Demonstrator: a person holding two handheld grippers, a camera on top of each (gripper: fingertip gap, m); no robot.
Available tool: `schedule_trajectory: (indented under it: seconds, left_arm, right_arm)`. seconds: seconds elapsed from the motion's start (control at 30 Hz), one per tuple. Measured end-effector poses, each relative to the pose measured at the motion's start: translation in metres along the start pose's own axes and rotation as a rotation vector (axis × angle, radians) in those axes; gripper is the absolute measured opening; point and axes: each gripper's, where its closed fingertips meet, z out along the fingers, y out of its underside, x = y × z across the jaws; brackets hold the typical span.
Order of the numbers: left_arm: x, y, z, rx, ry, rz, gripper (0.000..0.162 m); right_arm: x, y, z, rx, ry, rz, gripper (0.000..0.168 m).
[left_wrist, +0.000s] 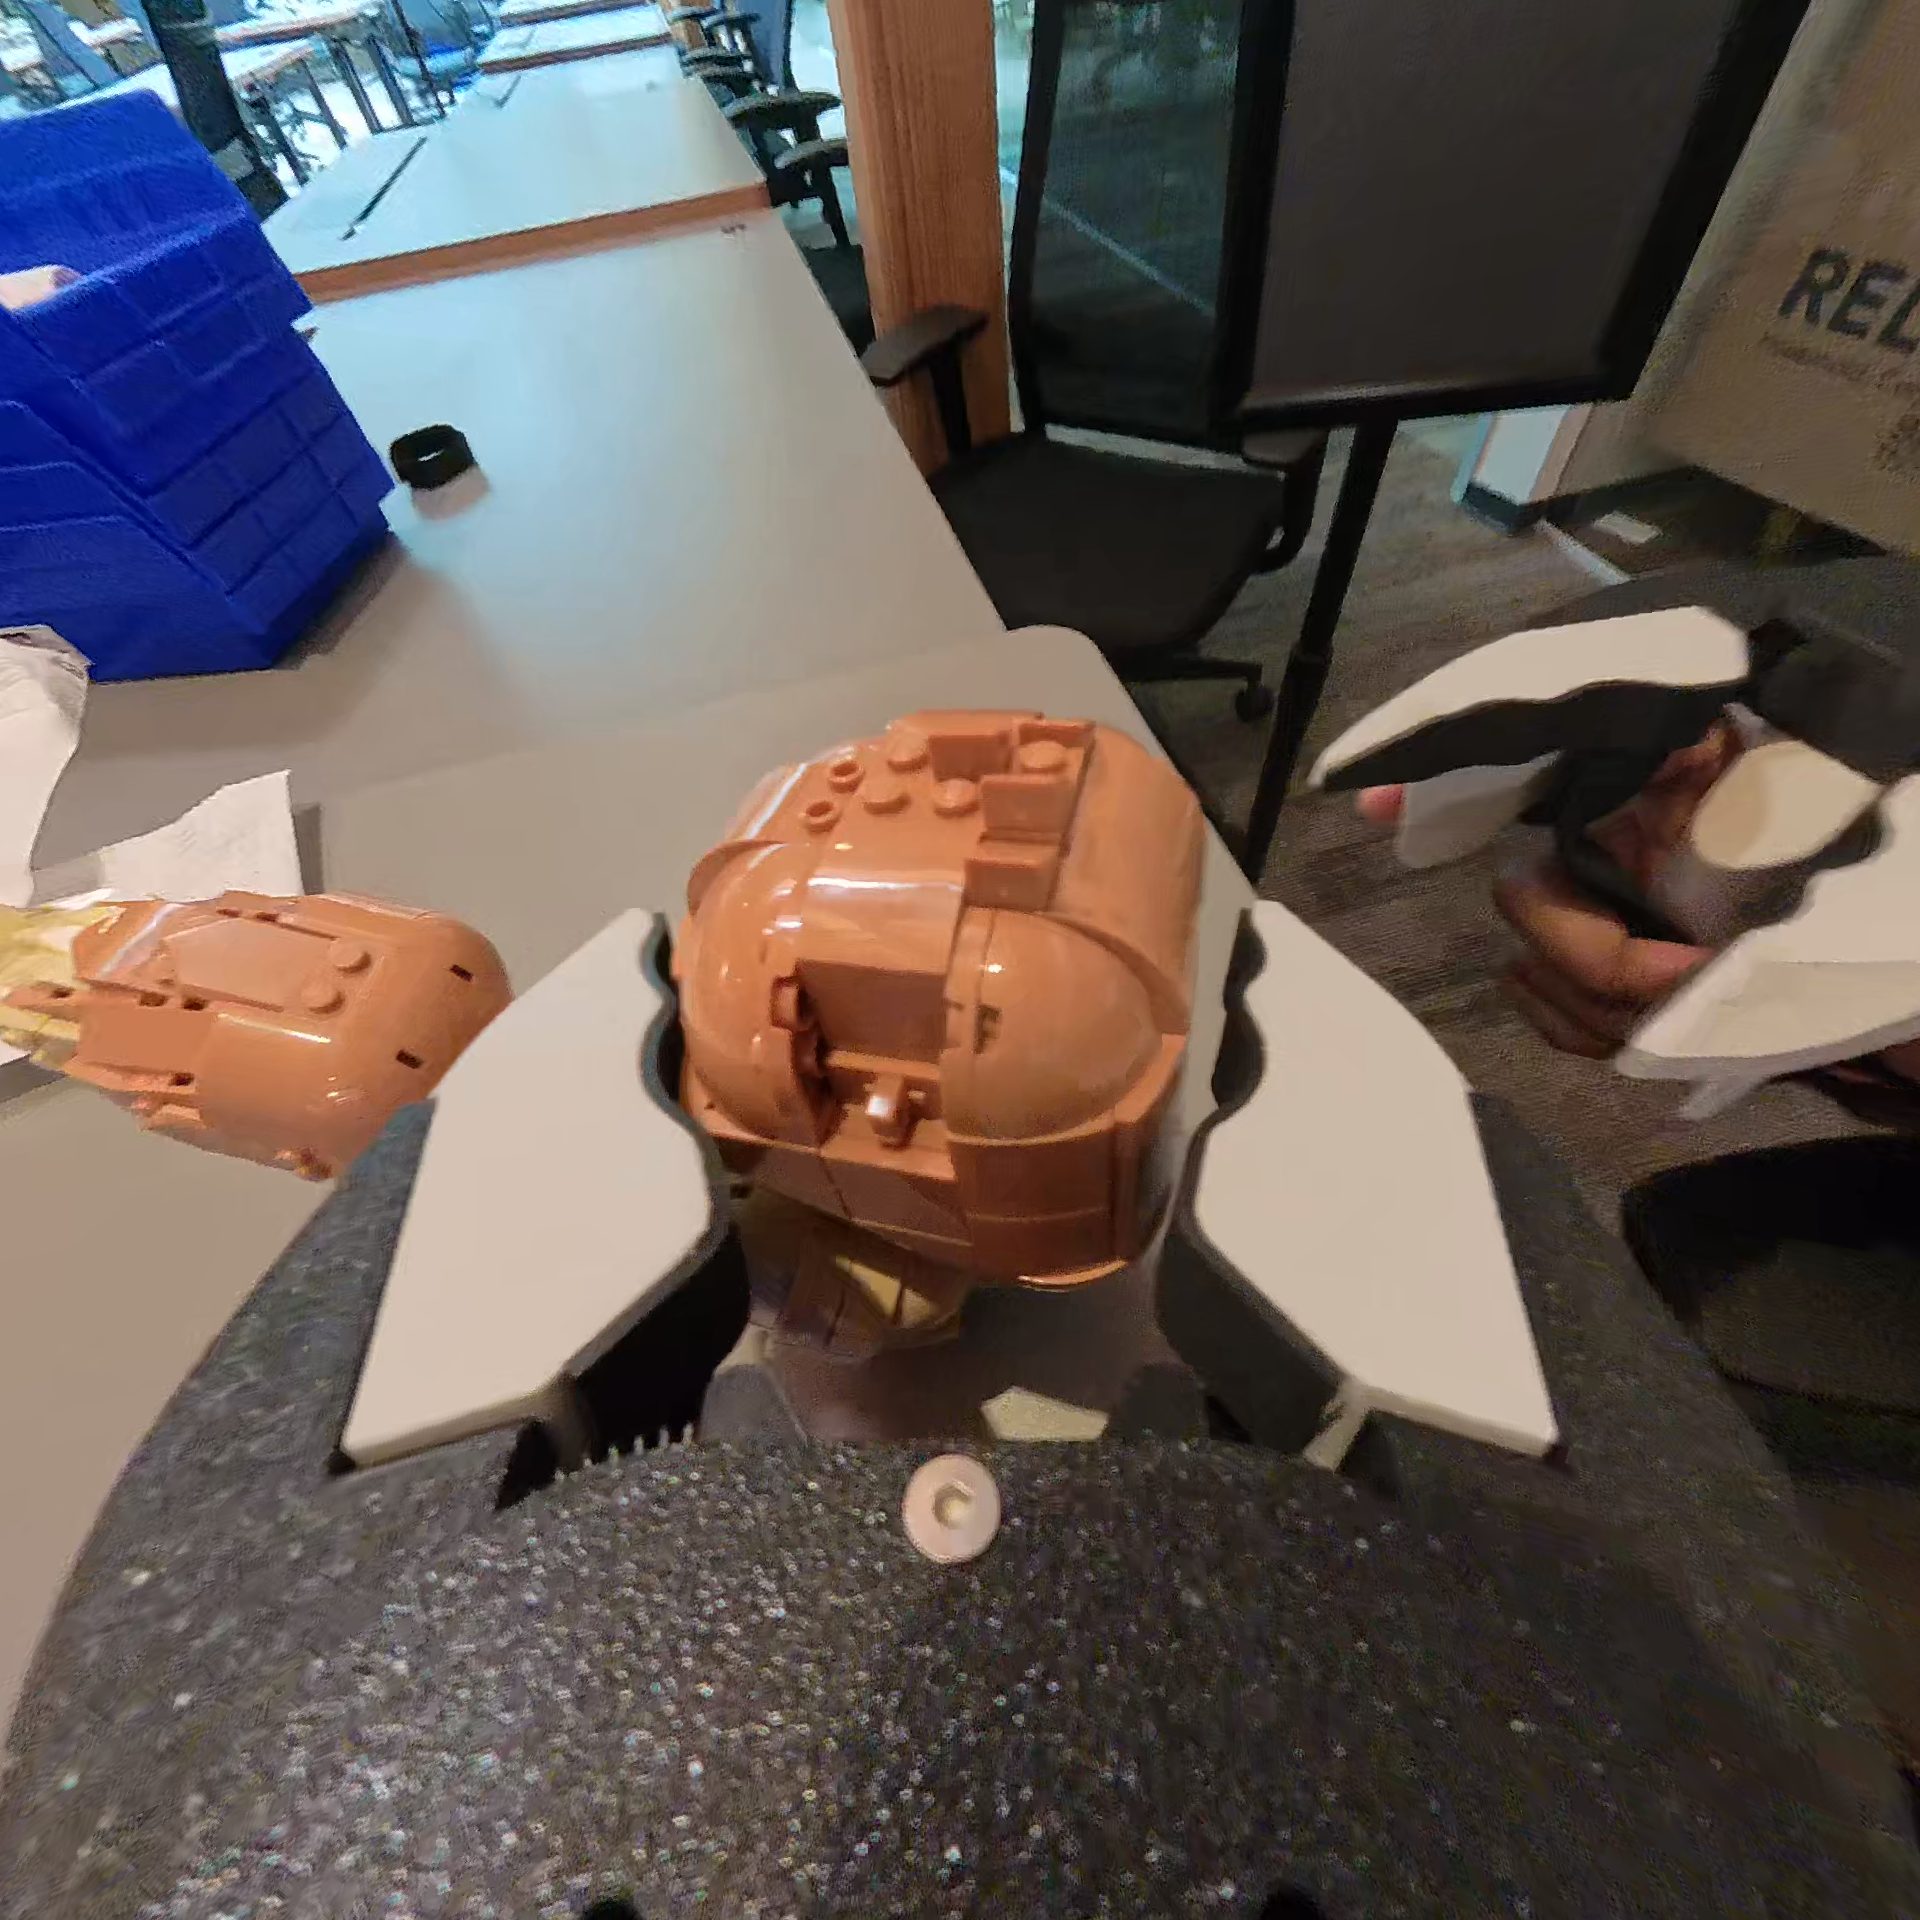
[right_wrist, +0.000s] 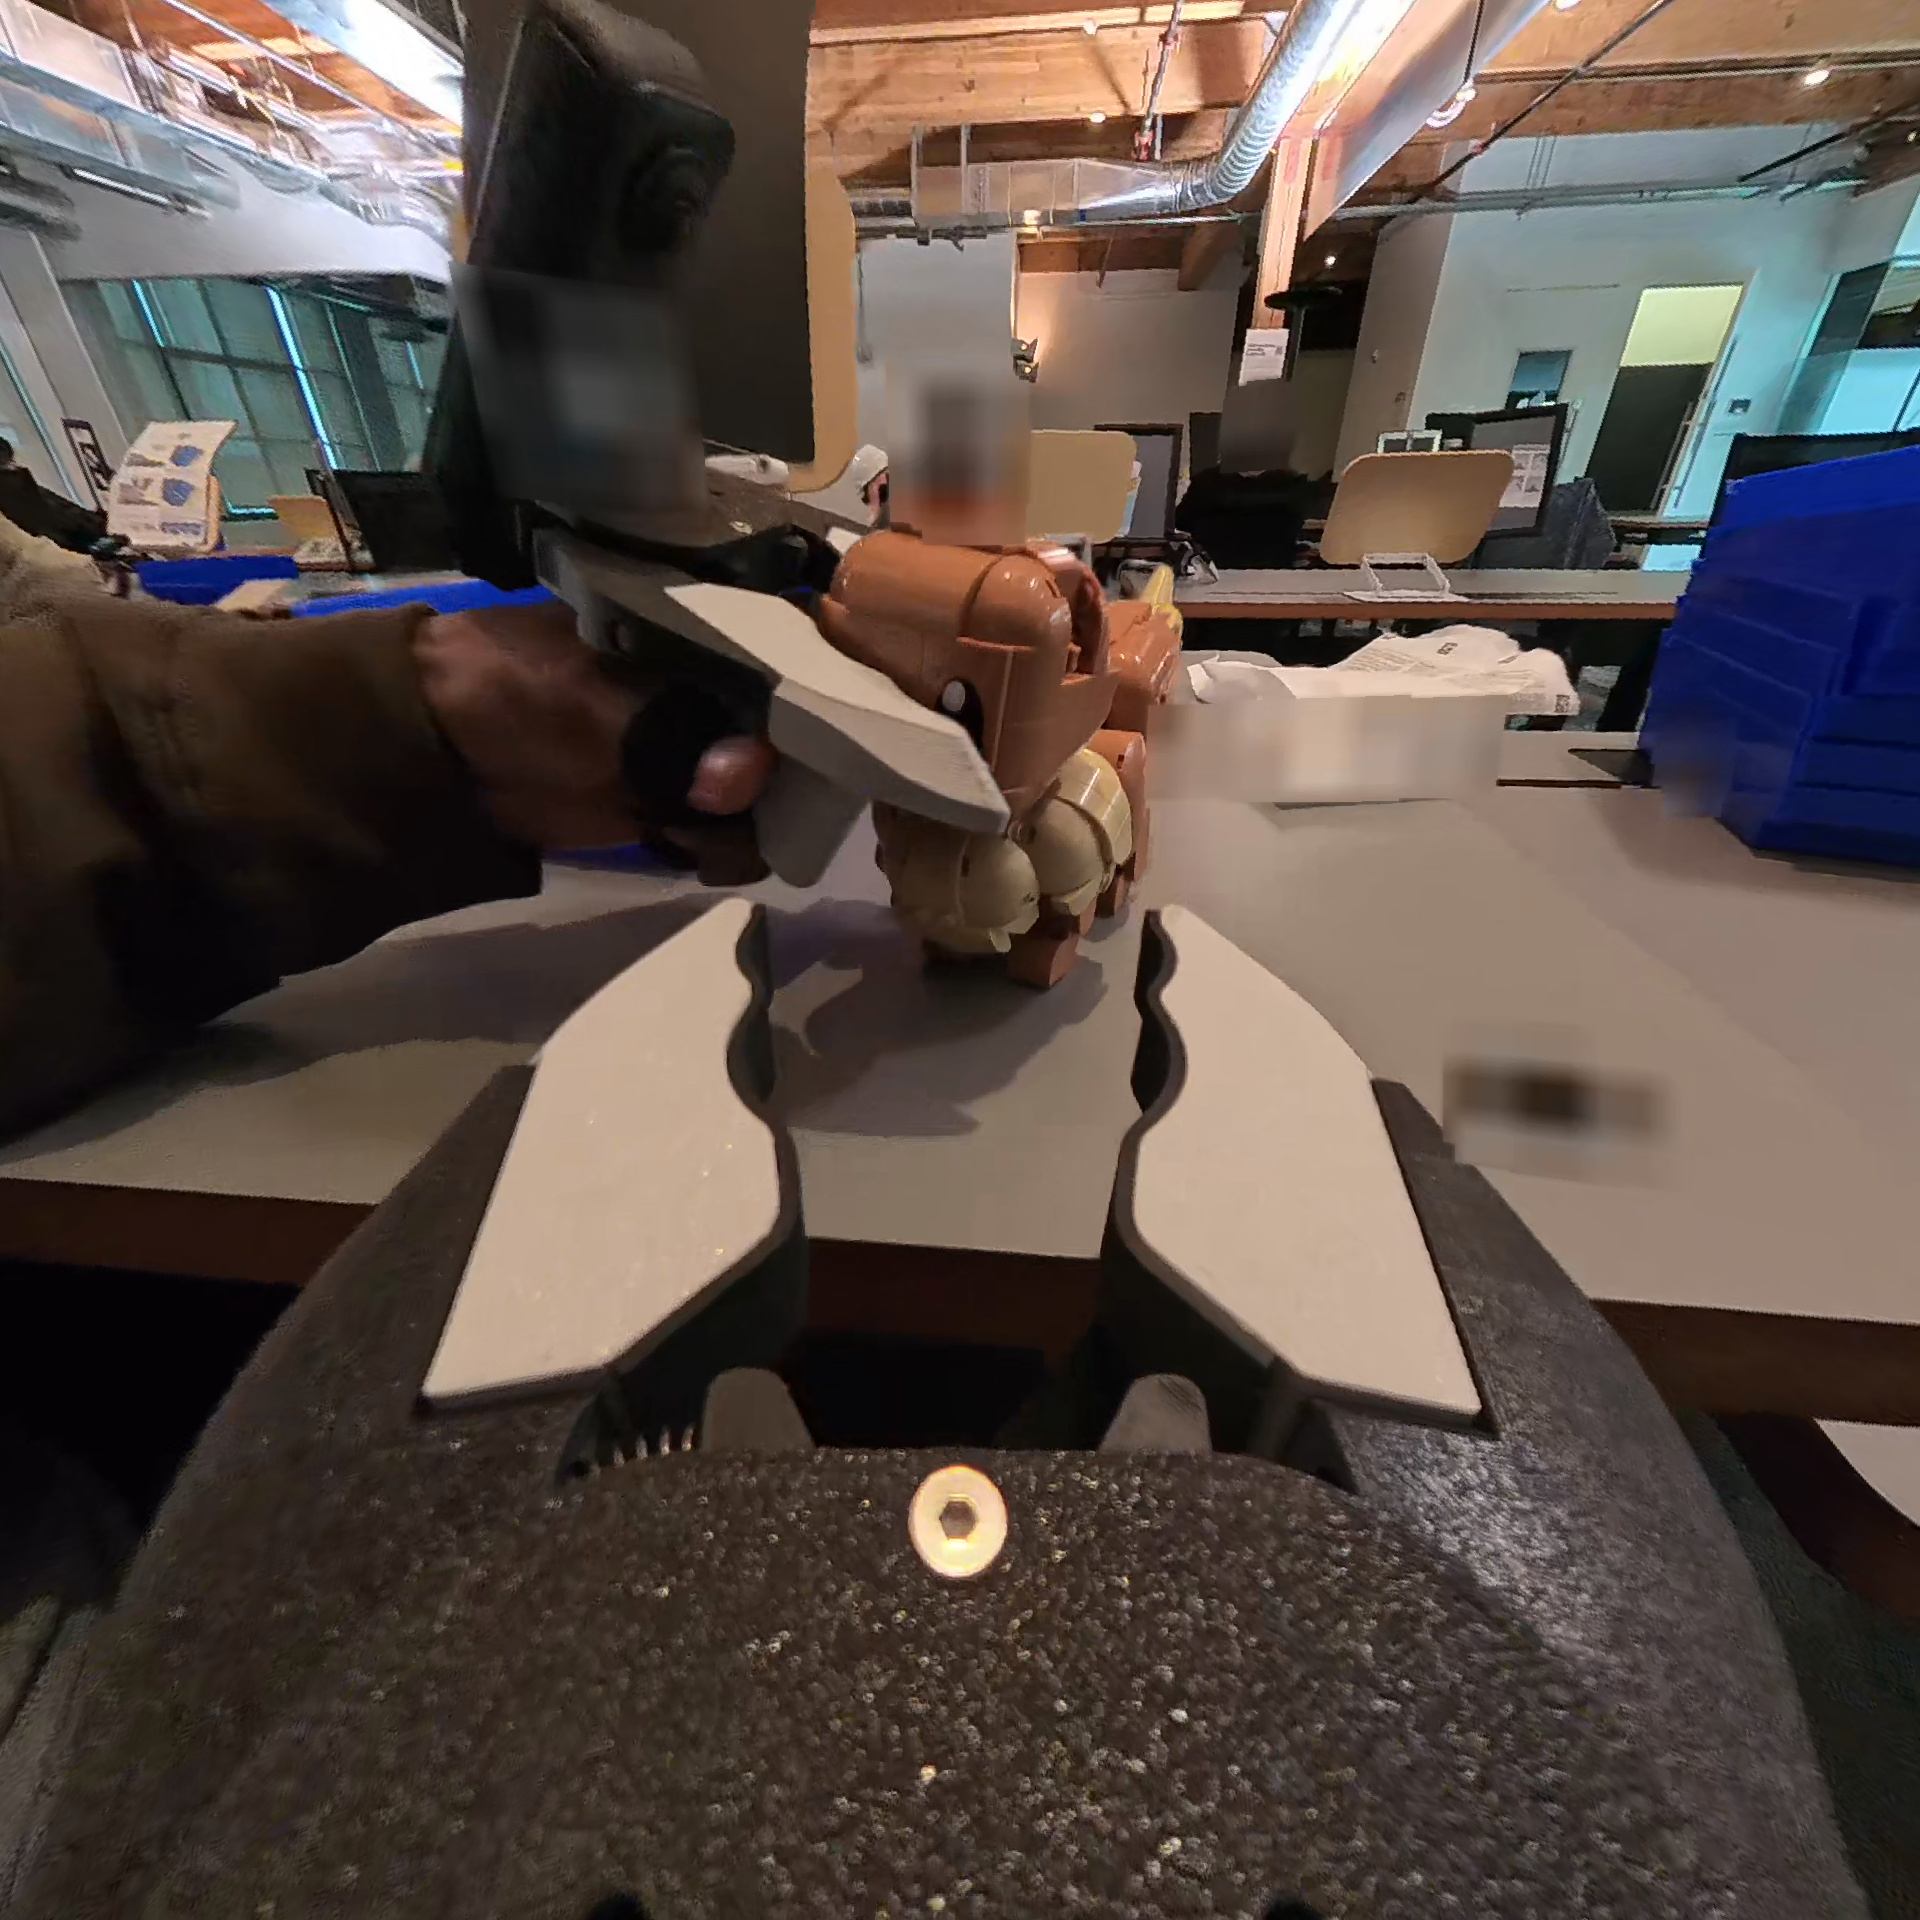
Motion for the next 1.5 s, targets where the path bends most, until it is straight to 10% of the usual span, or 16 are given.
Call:
schedule_trajectory:
  seconds: [0.77,1.5]
  left_arm:
    - [0.08,0.0,-0.115,0.195,0.344,-0.336,0.093]
    - [0.071,0.027,-0.119,0.123,0.123,-0.281,0.092]
  right_arm:
    - [-0.119,0.004,0.067,-0.109,-0.176,-0.336,0.085]
    - [-0.131,0.02,0.091,-0.234,-0.214,-0.448,0.083]
